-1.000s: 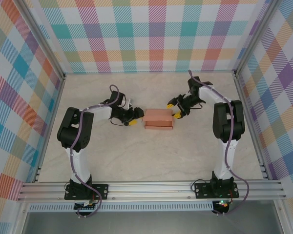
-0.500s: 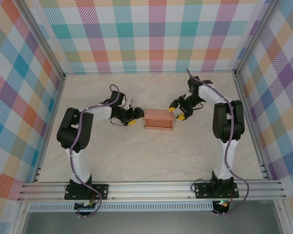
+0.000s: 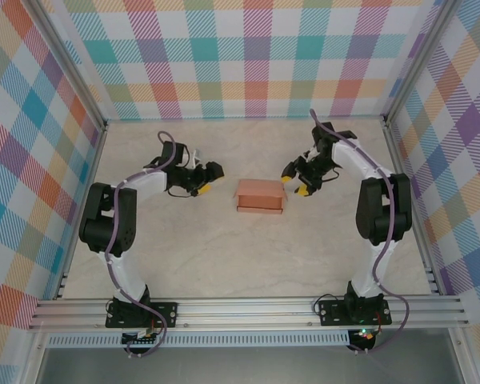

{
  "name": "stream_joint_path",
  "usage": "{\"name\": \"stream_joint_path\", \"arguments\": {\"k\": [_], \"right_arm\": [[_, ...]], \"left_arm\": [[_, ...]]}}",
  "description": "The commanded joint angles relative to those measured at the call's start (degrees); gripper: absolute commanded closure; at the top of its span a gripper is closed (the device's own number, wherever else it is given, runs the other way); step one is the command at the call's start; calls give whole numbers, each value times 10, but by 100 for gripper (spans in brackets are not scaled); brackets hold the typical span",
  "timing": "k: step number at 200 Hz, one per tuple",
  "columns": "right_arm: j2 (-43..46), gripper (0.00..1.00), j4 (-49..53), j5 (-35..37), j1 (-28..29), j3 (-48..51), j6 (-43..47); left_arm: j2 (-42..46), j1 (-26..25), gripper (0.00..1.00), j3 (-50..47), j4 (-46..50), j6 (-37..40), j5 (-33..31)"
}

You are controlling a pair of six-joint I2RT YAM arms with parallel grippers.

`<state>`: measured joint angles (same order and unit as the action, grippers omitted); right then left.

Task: Fold the paper box

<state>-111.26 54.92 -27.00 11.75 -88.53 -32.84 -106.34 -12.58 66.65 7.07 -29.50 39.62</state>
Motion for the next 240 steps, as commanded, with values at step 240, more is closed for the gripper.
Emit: {"name": "stream_joint_path", "arguments": {"k": [240], "right_arm": [[-29,51,-97,56,72,55,104]], "left_arm": [[-79,-113,15,87,242,219,-197]]}}
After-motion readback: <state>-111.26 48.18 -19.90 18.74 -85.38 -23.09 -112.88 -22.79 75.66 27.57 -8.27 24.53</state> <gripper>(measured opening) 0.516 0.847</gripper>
